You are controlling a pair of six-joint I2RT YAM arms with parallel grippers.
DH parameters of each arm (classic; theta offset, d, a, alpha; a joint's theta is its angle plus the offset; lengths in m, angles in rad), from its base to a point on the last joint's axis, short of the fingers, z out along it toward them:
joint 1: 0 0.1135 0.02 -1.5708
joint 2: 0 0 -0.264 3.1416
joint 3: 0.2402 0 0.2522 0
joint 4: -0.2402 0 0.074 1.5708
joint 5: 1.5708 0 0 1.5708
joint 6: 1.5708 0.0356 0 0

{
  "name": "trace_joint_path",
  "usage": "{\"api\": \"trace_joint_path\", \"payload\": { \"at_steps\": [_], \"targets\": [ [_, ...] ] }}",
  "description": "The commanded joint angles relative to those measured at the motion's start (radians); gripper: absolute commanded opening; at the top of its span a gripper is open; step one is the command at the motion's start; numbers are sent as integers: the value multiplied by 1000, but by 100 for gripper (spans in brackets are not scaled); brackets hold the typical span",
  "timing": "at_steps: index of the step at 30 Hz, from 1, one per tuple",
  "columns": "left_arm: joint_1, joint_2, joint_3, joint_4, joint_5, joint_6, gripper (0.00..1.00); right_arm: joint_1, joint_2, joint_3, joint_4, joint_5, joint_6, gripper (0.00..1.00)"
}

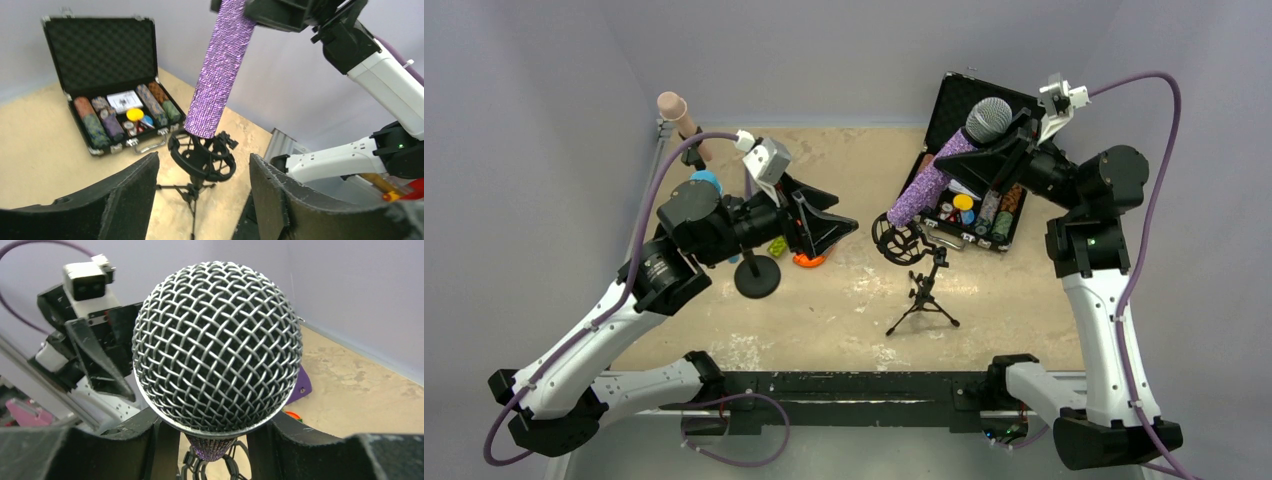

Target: Attach the microphones to the stand

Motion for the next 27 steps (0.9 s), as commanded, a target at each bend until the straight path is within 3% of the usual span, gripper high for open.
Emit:
{"api": "trace_joint_path", "payload": {
  "at_steps": [1, 9, 16, 21, 27],
  "targets": [
    [4, 25, -40, -83, 22, -126, 66, -2, -34, 50, -54, -82, -128, 0],
    [2, 51, -100, -54, 130, -86, 66, -2, -67, -19, -69, -92, -137, 0],
    [3, 120, -82, -21, 164, -148, 60, -2, -80, -61, -75, -97, -163, 0],
    [3, 140, -70, 4, 137, -178, 49, -2, -92, -80, -98, -105, -206, 0],
    [2, 146, -46, -16, 114, -179, 42, -12, -109, -64, -204, -104, -294, 0]
  ]
}}
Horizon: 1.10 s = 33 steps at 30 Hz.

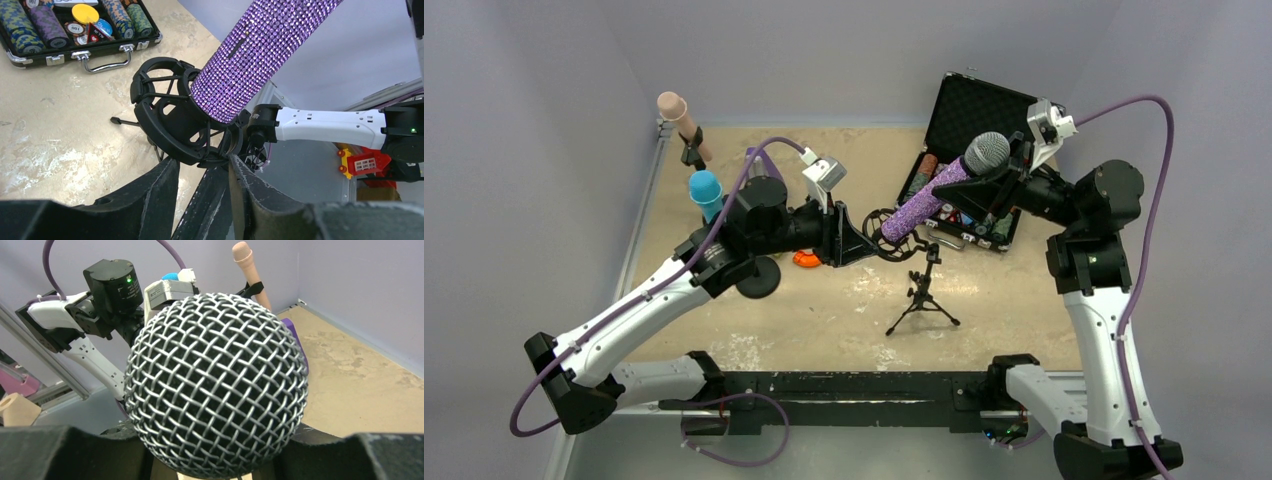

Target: Attach the microphones to the stand

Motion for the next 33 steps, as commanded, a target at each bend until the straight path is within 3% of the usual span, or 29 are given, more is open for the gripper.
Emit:
{"api": "trace_joint_path", "payload": {
  "at_steps": [1, 27, 30, 33],
  "targets": [
    [2, 1, 52, 33, -20, -16, 42, -17, -19, 10, -83, -19, -108, 0],
    [3, 79, 128, 41, 25, -40, 47, -54, -69, 57, -254, -98, -290, 0],
    [3, 92, 143, 30, 16, -40, 43, -54, -72, 69, -290, -91, -321, 0],
    [3, 104, 160, 12, 9, -36, 27, -56, -76, 73, -314, -75, -339, 0]
  ]
}}
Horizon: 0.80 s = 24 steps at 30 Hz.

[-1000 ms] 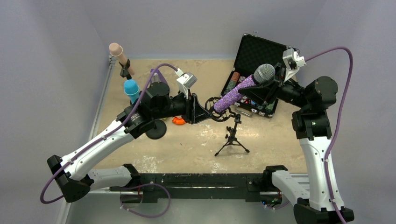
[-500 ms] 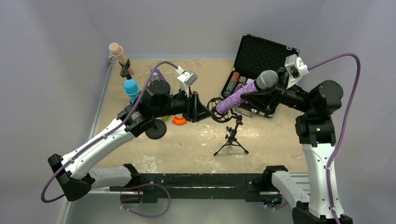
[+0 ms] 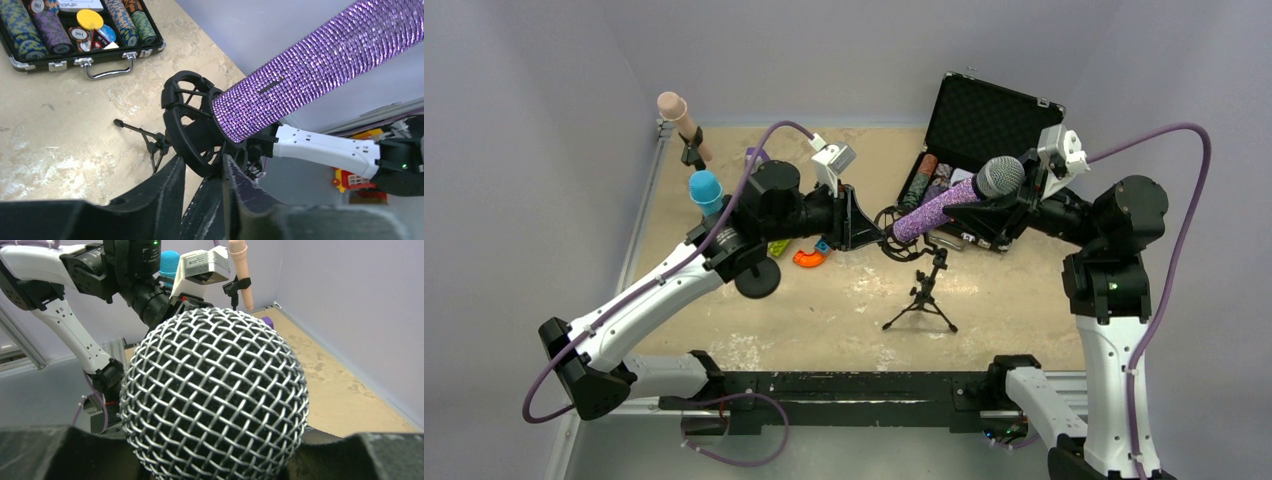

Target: Attach the microphones to the stand

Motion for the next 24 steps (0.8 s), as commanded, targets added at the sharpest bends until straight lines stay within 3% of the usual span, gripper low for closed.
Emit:
{"api": "trace_joint_path", "payload": {
  "at_steps": [1, 15, 18, 24],
  "targets": [
    [-1, 14, 67, 22, 19, -6, 23, -8, -6, 19, -114, -16, -77, 0],
    [-2, 26, 94, 9, 51, -4, 1, -14, 1, 22, -185, -14, -124, 0],
    [-2, 39, 112, 9, 74, -1, 0, 1, 39, 41, -203, -5, -139, 0],
    [-2, 45, 117, 11, 98, 6, 0, 155, 102, 24, -252, 134, -225, 0]
  ]
}}
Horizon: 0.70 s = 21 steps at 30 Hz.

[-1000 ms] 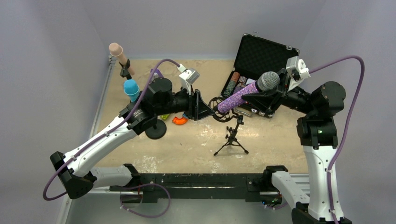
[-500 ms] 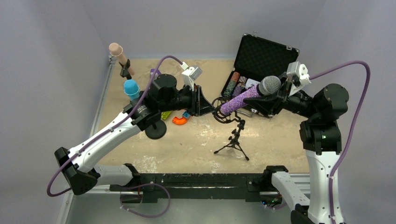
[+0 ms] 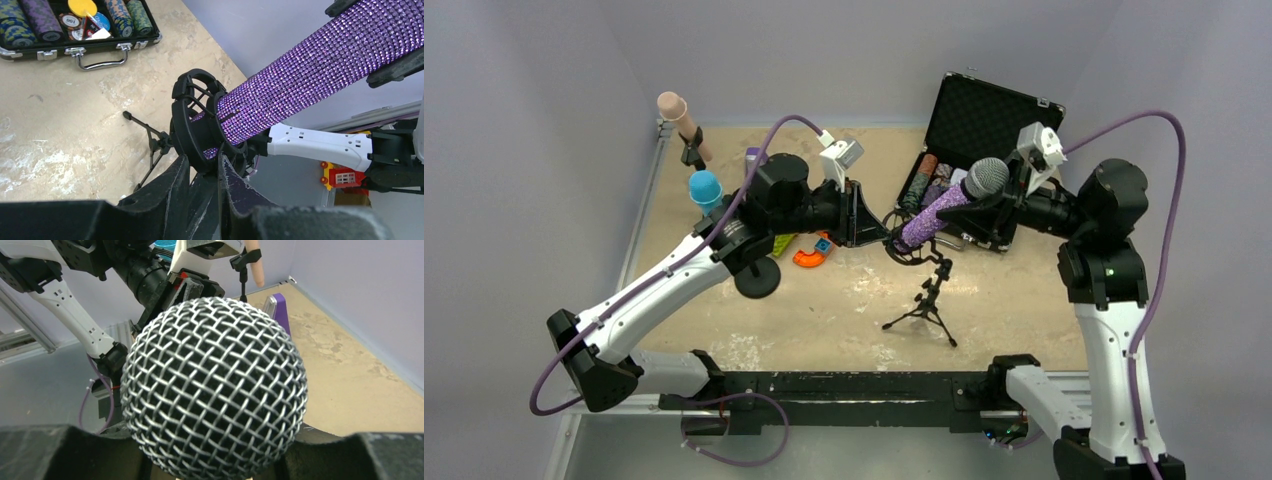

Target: Attach the microphones to the stand

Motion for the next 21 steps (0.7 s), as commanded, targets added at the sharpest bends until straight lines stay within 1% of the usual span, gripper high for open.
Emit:
{"api": "trace_joint_path", "payload": {
  "at_steps": [1, 4, 9, 11, 13, 15, 18, 21],
  "targets": [
    [-7, -15, 48, 53, 60, 47, 0, 99, 35, -27, -53, 118, -104, 0],
    [-7, -23, 31, 71, 59, 43, 0, 135, 45, -105, -24, 131, -161, 0],
    [-7, -35, 24, 96, 65, 50, 0, 193, 32, -176, -76, 189, -296, 0],
    [-7, -44, 16, 113, 68, 50, 0, 198, 5, -192, -60, 257, -308, 0],
    [-7, -54, 7, 130, 71, 50, 0, 199, -10, -199, -31, 400, -268, 0],
    [-6, -63, -3, 148, 75, 48, 0, 189, -19, -210, -24, 459, -249, 0],
    [-5, -74, -16, 175, 80, 38, 0, 191, -29, -263, 7, 441, -226, 0],
    [-6, -82, -25, 193, 85, 29, 0, 192, 12, -250, -69, 334, -262, 0]
  ]
}}
